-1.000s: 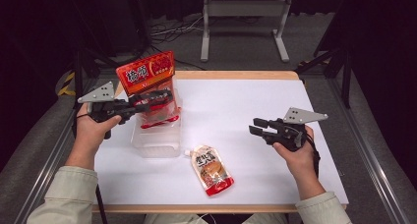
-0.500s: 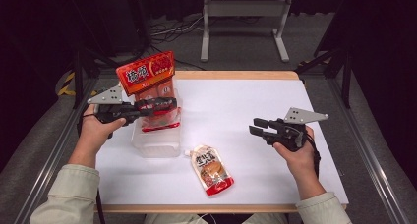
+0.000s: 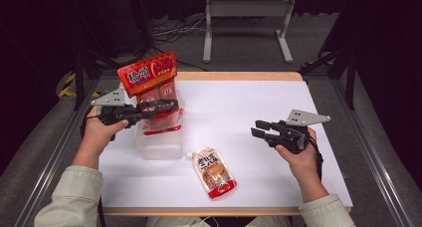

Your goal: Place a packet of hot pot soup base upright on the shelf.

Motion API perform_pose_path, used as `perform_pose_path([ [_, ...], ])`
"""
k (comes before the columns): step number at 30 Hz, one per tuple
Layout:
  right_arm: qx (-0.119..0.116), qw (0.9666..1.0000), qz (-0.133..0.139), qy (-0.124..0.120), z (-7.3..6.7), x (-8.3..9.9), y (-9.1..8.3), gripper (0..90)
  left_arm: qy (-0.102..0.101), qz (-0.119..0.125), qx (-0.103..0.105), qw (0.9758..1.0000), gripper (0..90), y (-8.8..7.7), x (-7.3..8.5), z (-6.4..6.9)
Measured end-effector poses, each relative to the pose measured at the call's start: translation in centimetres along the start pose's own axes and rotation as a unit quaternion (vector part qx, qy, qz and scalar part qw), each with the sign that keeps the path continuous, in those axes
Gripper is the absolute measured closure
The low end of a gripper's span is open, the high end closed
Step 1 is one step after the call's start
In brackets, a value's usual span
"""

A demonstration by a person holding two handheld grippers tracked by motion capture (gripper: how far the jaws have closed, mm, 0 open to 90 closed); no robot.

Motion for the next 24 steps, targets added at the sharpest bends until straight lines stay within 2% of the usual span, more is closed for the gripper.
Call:
perform_pose_path([
  [7, -0.001, 1.0000, 0.001, 0.001, 0.0, 0.0, 0.0, 64.2, -0.002, -0.002, 0.010, 0.9999, 88.7, 0.1, 0.3, 0.1],
  [12, -0.003, 1.0000, 0.001, 0.002, 0.0, 0.0, 0.0, 63.9, -0.003, -0.025, 0.014, 0.9996, 87.7, 0.5, 0.8, 0.2],
  [18, -0.002, 1.0000, 0.000, 0.002, 0.0, 0.0, 0.0, 63.7, -0.015, -0.012, 0.014, 0.9997, 88.5, 0.4, 1.4, -0.1],
  [24, -0.004, 1.0000, -0.003, 0.003, 0.0, 0.1, 0.2, 63.4, -0.023, -0.013, 0.010, 0.9996, 87.6, 0.3, 1.8, -0.2],
])
Point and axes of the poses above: each handheld gripper's, and its own axes: y roughly forward along the jaws, x roughly out of its underside, z roughly to its right, the point moved 3 cm from there along y, roughly forward along the jaws, and after that the axes turned 7 degrees about z, right-handed, at the moved point
